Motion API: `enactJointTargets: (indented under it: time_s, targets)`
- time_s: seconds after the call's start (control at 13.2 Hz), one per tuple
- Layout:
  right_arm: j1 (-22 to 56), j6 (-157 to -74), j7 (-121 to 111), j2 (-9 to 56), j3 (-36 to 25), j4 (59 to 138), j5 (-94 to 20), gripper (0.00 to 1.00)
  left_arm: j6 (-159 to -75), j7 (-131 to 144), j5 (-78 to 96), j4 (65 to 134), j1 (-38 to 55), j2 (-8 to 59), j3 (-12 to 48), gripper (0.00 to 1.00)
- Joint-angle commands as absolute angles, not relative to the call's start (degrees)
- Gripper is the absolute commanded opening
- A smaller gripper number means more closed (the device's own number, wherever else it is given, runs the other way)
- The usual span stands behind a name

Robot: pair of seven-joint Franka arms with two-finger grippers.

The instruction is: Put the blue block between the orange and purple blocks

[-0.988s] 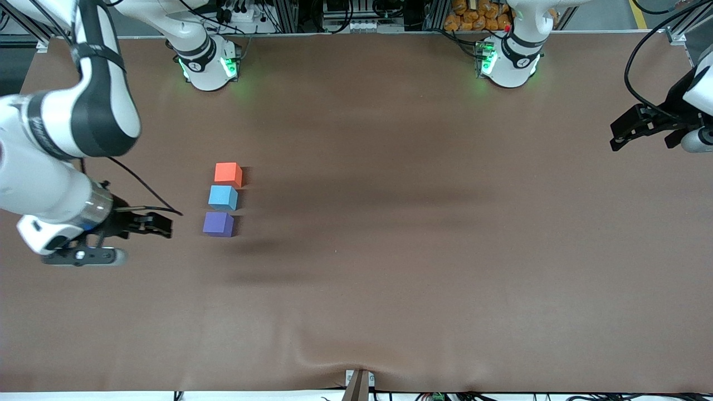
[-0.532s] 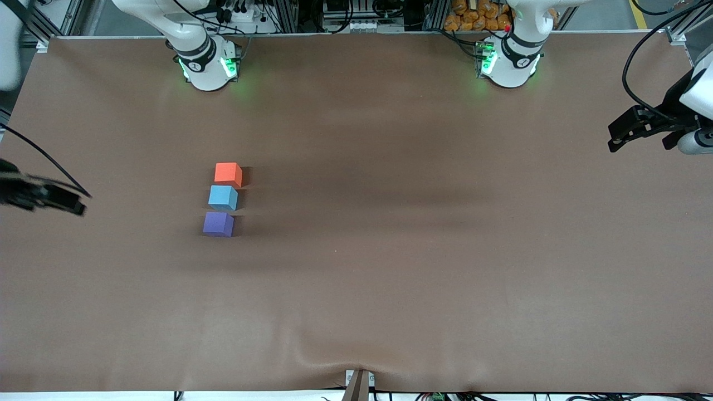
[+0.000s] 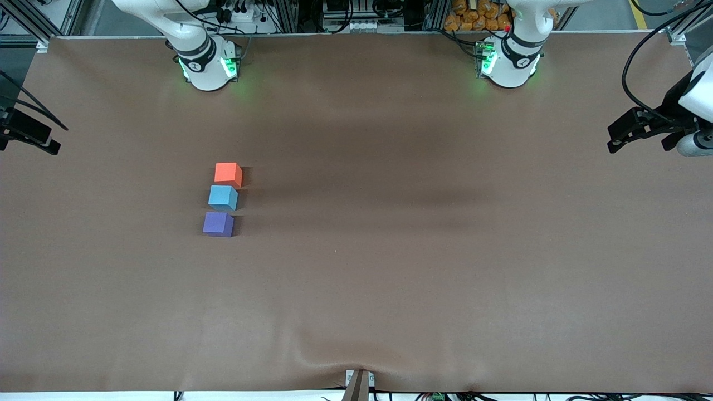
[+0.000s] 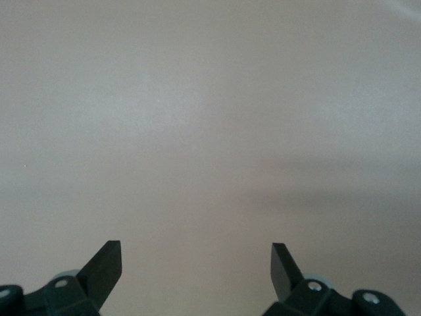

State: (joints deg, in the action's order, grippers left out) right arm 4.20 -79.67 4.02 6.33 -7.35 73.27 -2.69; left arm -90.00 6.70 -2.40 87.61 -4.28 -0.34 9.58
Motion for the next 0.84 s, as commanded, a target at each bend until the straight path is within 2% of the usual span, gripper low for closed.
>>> enactJointTargets:
  time_s: [0.0,0.23,0.53,0.76]
  targets:
    - [3.9,-82.3,3.8,0.3,-6.8,82.0,-1.6,1.00,-90.4,7.0,-3.1,87.9,-4.4,-0.5,10.1,1.00]
    - [4.2,-85.7,2.0,-4.0,-6.6,88.6,-0.2,1.00,-90.4,6.9,-3.1,87.9,-4.6,-0.4,11.0,1.00]
    - [3.8,-84.2,1.7,-3.8,-6.7,88.1,-0.2,1.00,-90.4,6.4,-3.1,87.8,-4.7,-0.4,11.1,1.00]
    - [4.5,-84.1,1.7,-1.8,-6.6,83.6,3.1,1.00,-92.1,5.7,-3.1,87.4,-4.8,0.4,10.9,1.00]
